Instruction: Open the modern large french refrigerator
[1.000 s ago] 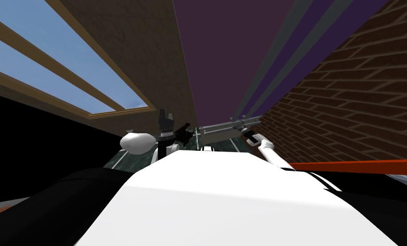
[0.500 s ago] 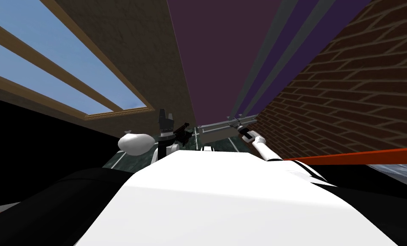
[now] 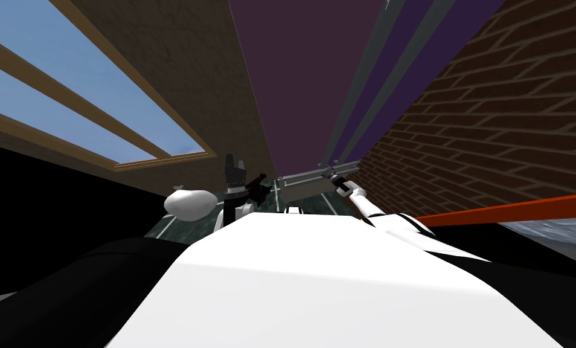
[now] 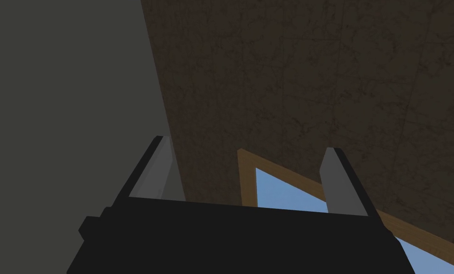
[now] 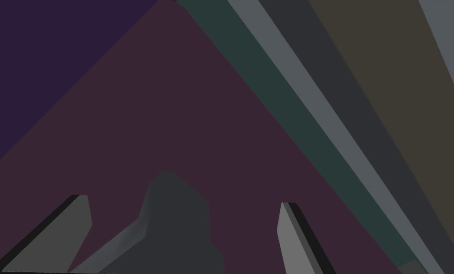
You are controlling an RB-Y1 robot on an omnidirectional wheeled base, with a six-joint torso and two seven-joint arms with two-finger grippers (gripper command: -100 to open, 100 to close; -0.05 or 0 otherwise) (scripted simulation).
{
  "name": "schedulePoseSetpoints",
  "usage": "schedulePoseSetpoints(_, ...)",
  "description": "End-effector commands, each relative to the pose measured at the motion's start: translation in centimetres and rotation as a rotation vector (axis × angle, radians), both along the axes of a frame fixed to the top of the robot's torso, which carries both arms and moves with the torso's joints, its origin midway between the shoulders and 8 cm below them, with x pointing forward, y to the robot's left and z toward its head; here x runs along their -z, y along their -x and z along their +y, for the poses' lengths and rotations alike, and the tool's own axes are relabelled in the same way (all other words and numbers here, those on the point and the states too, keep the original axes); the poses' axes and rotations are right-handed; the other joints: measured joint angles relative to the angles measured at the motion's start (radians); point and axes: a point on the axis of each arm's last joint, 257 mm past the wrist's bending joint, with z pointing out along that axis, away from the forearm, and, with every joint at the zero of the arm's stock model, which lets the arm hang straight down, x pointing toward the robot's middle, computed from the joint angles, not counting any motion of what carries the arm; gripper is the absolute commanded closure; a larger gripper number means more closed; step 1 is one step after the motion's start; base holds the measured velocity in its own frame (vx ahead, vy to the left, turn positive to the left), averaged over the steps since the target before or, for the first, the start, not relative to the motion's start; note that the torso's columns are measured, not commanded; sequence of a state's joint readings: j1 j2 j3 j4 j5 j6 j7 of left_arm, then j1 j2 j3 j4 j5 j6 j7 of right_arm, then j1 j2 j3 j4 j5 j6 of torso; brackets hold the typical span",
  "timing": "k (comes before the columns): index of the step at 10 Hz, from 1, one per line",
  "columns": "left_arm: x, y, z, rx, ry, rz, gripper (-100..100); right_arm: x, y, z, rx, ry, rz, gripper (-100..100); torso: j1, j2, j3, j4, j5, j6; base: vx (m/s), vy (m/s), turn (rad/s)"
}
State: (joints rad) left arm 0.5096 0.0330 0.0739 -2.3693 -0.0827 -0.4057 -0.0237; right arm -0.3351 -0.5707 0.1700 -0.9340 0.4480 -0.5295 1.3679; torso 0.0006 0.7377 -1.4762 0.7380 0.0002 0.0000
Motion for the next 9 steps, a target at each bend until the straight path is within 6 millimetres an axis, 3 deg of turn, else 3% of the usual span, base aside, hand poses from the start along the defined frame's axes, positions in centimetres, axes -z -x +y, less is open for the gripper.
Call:
schedulePoseSetpoints(1, 0.0, 0.0, 0.0, 0.0, 0.0, 0.0, 0, -0.7, -1.5, 1.4, -0.012, 0.008, -0.004, -100, 0.0, 0.0, 0.0, 0.0, 0.0, 0.0, -0.028, -0.024, -0.027)
schedulePoseSetpoints(4, 0.0, 0.0, 0.0, 0.0, 0.0, 0.0, 0, -0.7, -3.4, 3.7, -0.028, 0.029, 0.005, -100, -0.001, 0.001, 0.0, 0.0, 0.0, 0.0, -0.039, -0.033, -0.05)
schedulePoseSetpoints(6, 0.0, 0.0, 0.0, 0.0, 0.0, 0.0, 0, -1.0, -3.5, 3.8, -0.029, 0.027, -0.001, -100, 0.0, 0.0, 0.0, 0.0, 0.0, 0.0, -0.021, -0.021, -0.009)
schedulePoseSetpoints(7, 0.0, 0.0, 0.0, 0.0, 0.0, 0.0, 0, -1.0, -2.7, 2.7, -0.022, 0.018, -0.004, 100, 0.0, -0.001, 0.0, 0.0, 0.0, 0.0, 0.039, 0.025, 0.047)
schedulePoseSetpoints(8, 0.0, 0.0, 0.0, 0.0, 0.0, 0.0, 0, -1.7, -2.1, 1.7, -0.017, 0.009, -0.019, 100, 0.003, -0.002, -0.001, -0.003, -0.001, -0.002, 0.064, 0.043, 0.07)
schedulePoseSetpoints(9, 0.0, 0.0, 0.0, 0.0, 0.0, 0.0, 0, -0.7, -1.5, 1.4, -0.012, 0.008, -0.004, 100, 0.004, -0.004, -0.002, -0.001, 0.001, -0.003, 0.049, 0.037, 0.034)
